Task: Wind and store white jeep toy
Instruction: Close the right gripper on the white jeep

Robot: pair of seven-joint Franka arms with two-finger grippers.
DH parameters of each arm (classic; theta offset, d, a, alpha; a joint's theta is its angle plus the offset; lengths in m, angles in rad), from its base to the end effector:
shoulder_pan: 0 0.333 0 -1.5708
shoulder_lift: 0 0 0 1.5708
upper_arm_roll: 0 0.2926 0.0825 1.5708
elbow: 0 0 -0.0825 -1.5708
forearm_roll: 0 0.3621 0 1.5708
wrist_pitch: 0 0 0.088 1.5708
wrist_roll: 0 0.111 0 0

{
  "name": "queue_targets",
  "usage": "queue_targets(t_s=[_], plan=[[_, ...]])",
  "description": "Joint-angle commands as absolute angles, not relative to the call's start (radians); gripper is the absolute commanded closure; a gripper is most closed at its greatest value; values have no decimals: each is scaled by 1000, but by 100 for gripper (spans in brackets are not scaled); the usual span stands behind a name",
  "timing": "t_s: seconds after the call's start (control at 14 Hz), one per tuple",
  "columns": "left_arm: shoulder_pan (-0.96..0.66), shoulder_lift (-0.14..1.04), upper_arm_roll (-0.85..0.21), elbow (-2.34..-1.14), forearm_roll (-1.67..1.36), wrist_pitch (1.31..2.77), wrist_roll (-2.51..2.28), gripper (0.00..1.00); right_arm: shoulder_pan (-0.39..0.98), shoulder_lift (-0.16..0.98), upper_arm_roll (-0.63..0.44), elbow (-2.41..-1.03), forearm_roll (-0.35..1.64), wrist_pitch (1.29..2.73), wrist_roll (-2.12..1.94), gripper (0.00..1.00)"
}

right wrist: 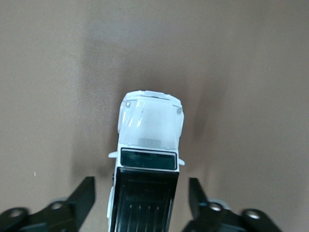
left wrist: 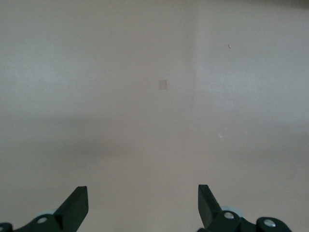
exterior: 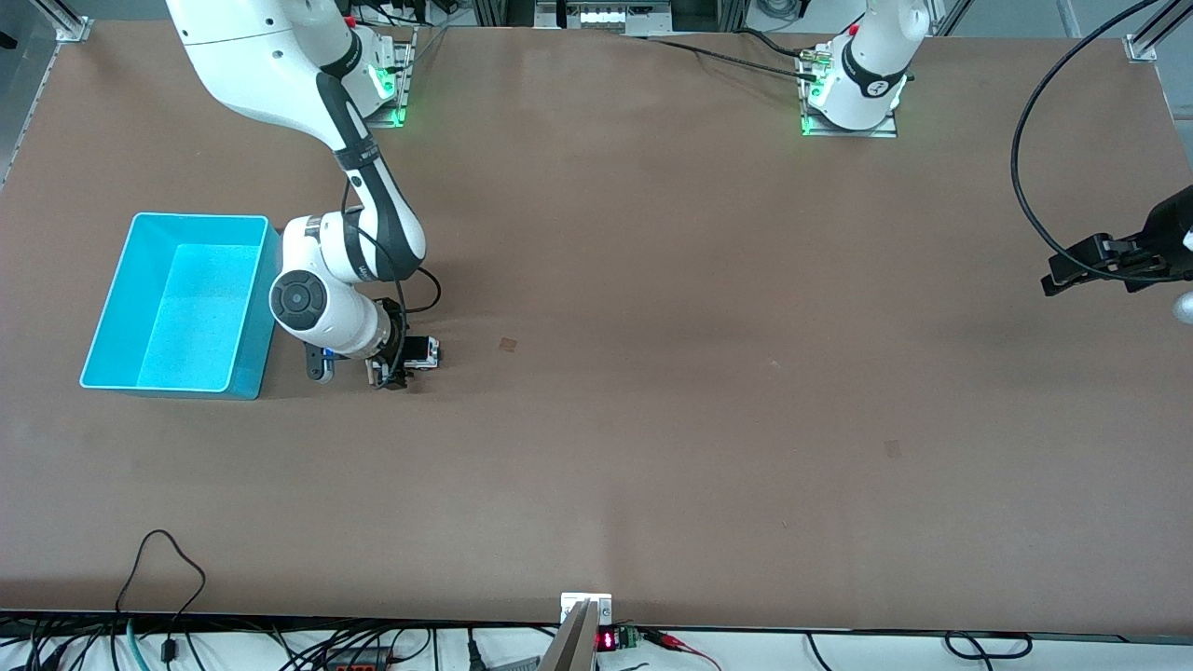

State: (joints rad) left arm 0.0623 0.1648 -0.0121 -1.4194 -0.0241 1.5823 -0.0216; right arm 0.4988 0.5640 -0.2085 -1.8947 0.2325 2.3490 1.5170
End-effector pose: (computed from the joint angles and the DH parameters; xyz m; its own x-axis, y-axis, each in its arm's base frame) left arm 0.5797 0.0270 0.5746 0.9974 0.0722 -0.0025 0.0722 -0.9971 0.0260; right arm 0.5688 0.1776 0.1939 0.1956 -0.9797 -0.0435 -0.9758 -0.1989 0.0910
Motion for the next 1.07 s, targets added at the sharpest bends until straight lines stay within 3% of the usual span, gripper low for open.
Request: queue_targets(t_s=[0.0,0.43,0.64,1.0], plan=[[52,164,-5,-1414,-43,1580,-32,0,502,571,-206,-1890,252,2352,1483,72],[52,164,-5,-1414,-41,1580,-32,0,499,578,-204,-1888,252,2352,1460,100],[51,164,-5,-1414,-41,1580,-32,0,483,552,-204,-1887,252,2323,1386,100],[48,164,-5,-1414,-41,1589,-32,0,381,398,-206,-1888,249,2114,1150,100]])
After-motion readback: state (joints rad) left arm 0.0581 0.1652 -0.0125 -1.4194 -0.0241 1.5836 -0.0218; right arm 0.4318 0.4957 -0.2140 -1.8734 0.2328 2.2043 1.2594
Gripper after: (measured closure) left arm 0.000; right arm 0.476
